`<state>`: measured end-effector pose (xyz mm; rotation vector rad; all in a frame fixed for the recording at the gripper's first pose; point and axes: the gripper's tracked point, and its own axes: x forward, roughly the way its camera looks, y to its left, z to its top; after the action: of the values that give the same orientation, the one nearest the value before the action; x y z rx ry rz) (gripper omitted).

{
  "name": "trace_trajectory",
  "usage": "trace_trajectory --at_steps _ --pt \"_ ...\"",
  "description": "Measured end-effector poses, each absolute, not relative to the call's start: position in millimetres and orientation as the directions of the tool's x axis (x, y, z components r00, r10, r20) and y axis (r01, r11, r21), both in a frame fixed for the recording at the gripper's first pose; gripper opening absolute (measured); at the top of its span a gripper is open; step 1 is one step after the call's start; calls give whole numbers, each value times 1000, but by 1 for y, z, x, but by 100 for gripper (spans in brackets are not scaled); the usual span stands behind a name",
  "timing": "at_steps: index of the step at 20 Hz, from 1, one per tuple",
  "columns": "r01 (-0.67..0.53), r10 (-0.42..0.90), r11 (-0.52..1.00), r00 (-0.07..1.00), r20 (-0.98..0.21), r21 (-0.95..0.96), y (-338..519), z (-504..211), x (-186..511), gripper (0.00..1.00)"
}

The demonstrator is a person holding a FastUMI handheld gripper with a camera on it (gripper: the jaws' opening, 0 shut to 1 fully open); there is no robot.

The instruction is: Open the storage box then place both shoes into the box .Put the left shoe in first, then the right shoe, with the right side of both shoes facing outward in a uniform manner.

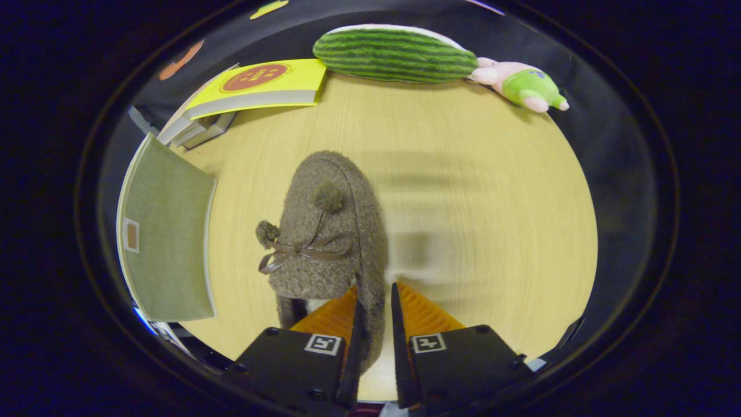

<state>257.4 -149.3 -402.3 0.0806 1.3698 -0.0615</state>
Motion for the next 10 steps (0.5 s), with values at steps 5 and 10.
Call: trace_trajectory --at_steps 5,10 --pt "122 11 992 173 -985 32 -149 -394 251 6" --pt "93 -15 996 179 -984 1 -139 -363 243 6"
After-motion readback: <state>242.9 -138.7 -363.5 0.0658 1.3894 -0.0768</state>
